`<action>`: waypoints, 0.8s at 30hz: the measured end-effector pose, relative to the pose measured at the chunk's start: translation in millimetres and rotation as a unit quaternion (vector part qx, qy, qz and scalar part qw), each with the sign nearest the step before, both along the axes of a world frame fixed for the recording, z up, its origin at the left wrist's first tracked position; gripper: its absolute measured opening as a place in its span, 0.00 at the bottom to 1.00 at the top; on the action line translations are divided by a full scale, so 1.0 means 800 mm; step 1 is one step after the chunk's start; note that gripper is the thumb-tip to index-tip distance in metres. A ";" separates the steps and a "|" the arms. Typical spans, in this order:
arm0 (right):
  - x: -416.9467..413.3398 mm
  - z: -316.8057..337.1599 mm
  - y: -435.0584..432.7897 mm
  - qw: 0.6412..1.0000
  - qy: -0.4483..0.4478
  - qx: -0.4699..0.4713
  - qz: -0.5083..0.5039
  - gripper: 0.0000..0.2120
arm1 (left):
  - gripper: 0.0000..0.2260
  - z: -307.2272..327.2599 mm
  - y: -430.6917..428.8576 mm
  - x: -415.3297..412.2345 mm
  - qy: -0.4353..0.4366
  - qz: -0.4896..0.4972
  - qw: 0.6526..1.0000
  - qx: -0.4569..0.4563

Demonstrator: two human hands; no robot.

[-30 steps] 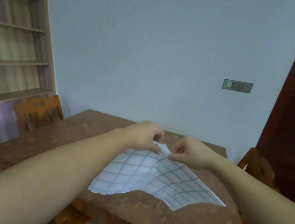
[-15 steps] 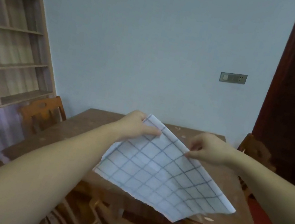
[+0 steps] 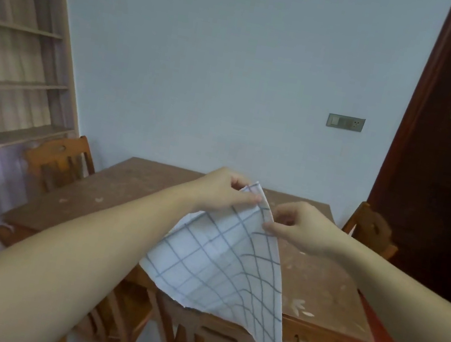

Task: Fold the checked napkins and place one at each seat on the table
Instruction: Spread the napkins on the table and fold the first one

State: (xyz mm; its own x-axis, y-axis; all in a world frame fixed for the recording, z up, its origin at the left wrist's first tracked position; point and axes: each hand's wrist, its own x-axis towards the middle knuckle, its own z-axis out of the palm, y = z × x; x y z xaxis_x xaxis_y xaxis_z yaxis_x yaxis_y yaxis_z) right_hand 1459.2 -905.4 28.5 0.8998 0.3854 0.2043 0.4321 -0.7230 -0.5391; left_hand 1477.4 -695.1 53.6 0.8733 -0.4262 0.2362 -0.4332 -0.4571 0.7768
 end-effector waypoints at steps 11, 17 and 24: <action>-0.029 0.029 -0.036 0.999 0.034 0.031 0.010 0.12 | 0.15 0.047 -0.044 -0.017 -0.098 0.037 0.994 0.039; -0.045 -0.001 -0.075 0.997 0.080 -0.017 -0.017 0.17 | 0.15 0.070 -0.046 -0.012 -0.162 0.097 0.982 0.005; -0.051 -0.021 -0.089 0.991 0.114 -0.068 -0.012 0.11 | 0.23 0.069 -0.070 -0.011 -0.188 0.083 0.979 0.004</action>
State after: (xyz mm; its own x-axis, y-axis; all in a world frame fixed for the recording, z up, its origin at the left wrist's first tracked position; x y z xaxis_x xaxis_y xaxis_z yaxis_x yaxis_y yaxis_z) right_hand 1418.0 -976.7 11.8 0.9258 0.3734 -0.0580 0.2921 -0.8046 -0.5169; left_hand 1468.8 -751.3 108.9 0.7825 -0.2892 0.5514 -0.6070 -0.5513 0.5724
